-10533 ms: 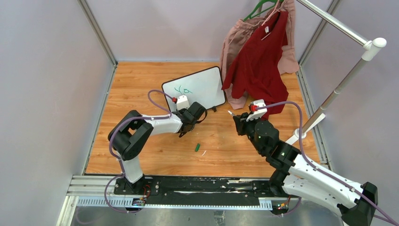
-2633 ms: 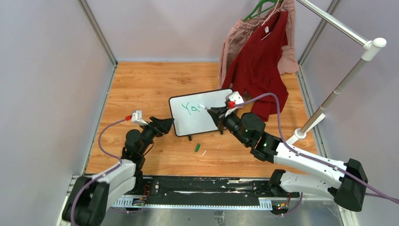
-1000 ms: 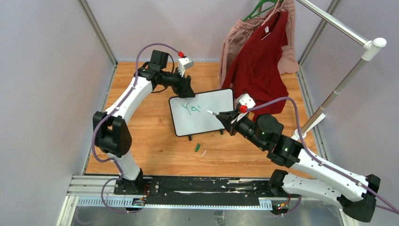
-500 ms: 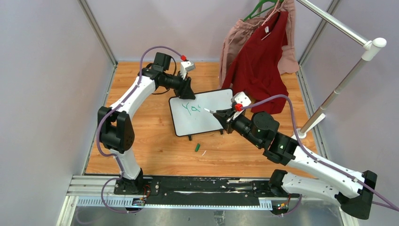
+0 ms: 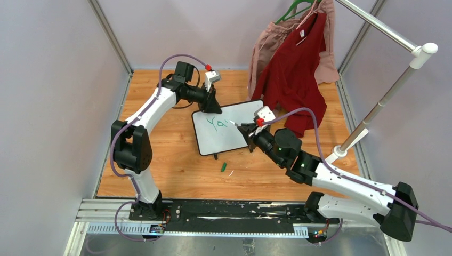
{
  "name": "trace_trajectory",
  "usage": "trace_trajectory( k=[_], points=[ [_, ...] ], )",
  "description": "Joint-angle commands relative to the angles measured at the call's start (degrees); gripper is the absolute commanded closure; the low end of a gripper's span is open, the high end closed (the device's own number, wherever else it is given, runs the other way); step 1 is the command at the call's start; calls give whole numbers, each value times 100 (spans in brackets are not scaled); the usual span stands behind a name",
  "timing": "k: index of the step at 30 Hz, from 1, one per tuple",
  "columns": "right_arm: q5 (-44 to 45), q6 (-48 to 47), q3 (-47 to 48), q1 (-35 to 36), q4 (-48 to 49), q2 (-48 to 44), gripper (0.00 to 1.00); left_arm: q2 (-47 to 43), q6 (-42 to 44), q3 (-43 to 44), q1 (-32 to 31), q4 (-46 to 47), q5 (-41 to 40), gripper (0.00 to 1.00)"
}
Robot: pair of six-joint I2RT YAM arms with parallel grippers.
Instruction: Write a sentence on the whiteboard
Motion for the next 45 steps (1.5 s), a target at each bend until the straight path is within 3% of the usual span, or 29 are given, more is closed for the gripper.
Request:
trace_trajectory(
  k=[1,9,18,45],
  points=[
    [415,-108,-180,71,794,280,100,-72,34,-44,-8,86,21,81],
    [557,-266,-160,58,1060,842,100,-139,-25,-426,-2,458,28,84],
    [489,-322,-342,58,922,688,100,-478,-212,-1307,130,1554,296,83],
    [396,-170,54,-160,1197,1648,100,-544,-293,-1503,201,1880,330,92]
  ],
)
